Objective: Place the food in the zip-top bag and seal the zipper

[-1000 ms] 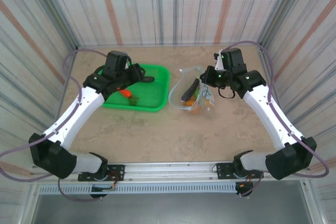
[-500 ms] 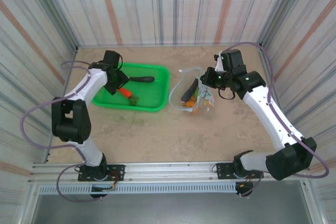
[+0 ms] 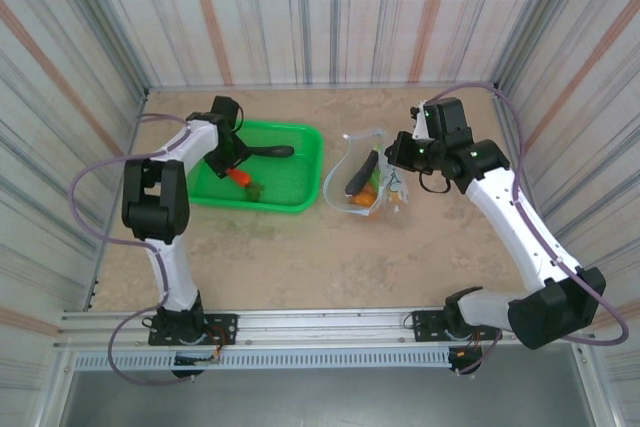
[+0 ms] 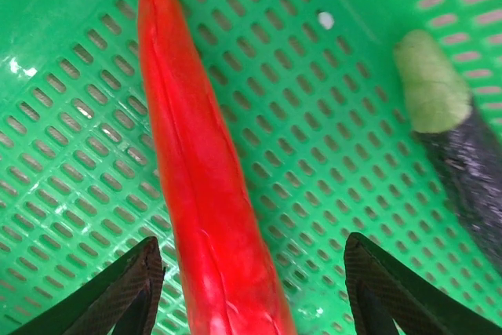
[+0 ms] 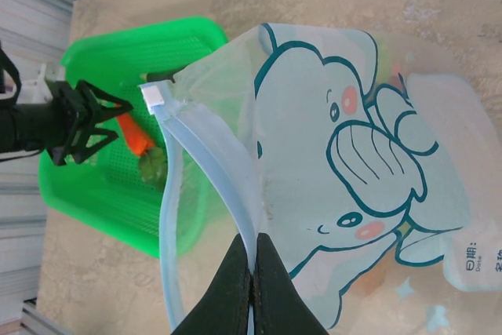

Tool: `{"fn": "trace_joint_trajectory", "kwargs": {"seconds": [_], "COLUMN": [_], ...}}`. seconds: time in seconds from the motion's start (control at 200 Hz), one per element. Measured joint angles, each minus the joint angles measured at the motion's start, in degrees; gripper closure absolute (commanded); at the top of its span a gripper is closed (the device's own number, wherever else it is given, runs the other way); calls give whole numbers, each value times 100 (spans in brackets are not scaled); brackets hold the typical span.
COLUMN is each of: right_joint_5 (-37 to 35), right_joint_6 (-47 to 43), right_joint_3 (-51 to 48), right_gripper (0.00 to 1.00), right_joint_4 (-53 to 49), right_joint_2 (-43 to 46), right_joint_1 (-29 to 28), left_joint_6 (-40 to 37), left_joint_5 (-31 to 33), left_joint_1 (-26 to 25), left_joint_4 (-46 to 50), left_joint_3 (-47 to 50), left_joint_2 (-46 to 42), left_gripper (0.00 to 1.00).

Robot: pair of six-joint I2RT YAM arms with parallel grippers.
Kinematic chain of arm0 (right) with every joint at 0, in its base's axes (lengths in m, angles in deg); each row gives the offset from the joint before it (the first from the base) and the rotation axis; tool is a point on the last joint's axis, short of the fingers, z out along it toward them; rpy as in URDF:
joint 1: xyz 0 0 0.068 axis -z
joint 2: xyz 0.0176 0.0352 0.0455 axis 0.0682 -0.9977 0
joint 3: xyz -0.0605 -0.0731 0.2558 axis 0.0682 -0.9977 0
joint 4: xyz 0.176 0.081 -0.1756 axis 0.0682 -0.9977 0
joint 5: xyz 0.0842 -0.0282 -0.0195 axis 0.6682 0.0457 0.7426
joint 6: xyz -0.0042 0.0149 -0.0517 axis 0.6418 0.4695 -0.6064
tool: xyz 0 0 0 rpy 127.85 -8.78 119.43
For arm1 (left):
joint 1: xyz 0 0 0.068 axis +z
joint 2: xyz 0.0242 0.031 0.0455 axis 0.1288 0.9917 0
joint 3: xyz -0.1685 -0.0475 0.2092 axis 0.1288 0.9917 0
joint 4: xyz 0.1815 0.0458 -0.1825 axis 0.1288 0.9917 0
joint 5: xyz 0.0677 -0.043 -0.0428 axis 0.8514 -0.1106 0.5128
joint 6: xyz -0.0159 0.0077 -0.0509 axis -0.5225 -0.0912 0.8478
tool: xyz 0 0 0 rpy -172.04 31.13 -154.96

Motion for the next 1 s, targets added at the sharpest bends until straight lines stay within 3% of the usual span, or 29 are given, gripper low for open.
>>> {"fn": "trace_joint_trajectory", "kwargs": {"seconds": [0.406,0.686,0.997], "right_joint_5": [-11,-72,-92], "right_joint_6": [0,-2,-2], "right_joint_3": [7,57,122], "right_gripper": [100,100,100], "right_joint_4": [-35,-105,-192], "right_joint_2": [0,11,42], "right_joint_1": [0,0,11], "left_joint_6": [103,107,107], "left_joint_5": [39,157,136], "left_joint_1": [103,129,129], "left_joint_4": [70,168,122], "left_joint_3": [-144,-330,-258], "left_joint_2": [400,542,284], "left_gripper": [46,71,71]}}
